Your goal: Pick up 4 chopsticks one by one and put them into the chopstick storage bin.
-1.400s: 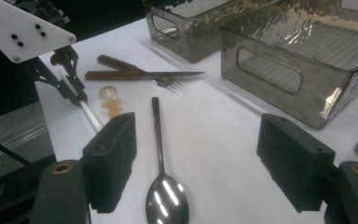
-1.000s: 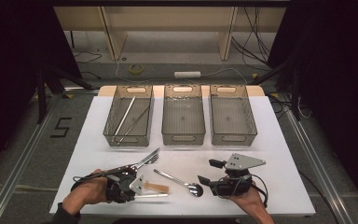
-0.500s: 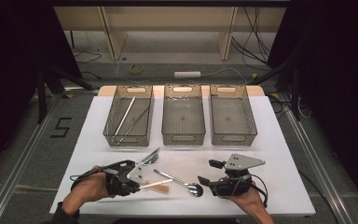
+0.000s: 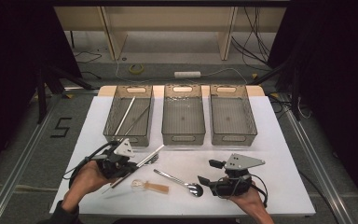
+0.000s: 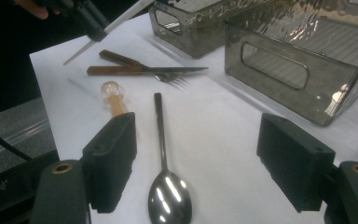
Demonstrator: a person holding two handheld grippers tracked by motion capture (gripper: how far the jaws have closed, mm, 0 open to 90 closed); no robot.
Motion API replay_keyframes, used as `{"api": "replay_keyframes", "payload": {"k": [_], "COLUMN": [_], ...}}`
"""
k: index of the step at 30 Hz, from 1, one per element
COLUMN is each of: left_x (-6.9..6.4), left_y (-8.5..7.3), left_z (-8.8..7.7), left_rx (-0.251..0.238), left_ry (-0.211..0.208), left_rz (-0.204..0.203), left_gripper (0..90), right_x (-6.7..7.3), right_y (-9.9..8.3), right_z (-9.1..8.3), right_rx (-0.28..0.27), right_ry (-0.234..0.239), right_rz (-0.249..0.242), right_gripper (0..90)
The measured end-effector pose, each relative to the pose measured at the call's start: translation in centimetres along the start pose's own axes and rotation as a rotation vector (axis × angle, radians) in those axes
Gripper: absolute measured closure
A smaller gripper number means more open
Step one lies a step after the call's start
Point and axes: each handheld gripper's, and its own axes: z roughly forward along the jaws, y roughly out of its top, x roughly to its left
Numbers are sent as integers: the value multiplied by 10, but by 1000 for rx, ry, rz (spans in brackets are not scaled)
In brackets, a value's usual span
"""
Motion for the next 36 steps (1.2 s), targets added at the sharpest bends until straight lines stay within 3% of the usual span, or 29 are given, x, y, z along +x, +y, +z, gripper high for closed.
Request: {"api": "replay_keyframes", "payload": {"k": [2, 7, 16, 23, 30, 36], "left_x": [7, 21, 47, 65, 89, 110], "left_y": [-2, -4, 7, 14, 34, 46], "left_z": [-1, -1, -15, -22, -42, -53], "left_rx": [-18, -32, -99, -134, -192, -226], "left_ry": [8, 24, 88, 101, 162, 190], "left_rz": [-42, -103, -180, -218, -248, -284], "left_gripper": [843, 843, 843, 843, 843, 843], "right_x": [0, 0, -1, -2, -2, -2], "right_y": [0, 0, -1, -1, -1, -1], "right_z": [0, 0, 1, 0, 0, 1], "right_rx": [0, 1, -2, -5, -10, -9], "right_ry": [0, 1, 2, 0, 3, 3], "right_rz": [-2, 0, 5, 11, 13, 16], "right_gripper": [294, 294, 294, 293, 293, 293]}}
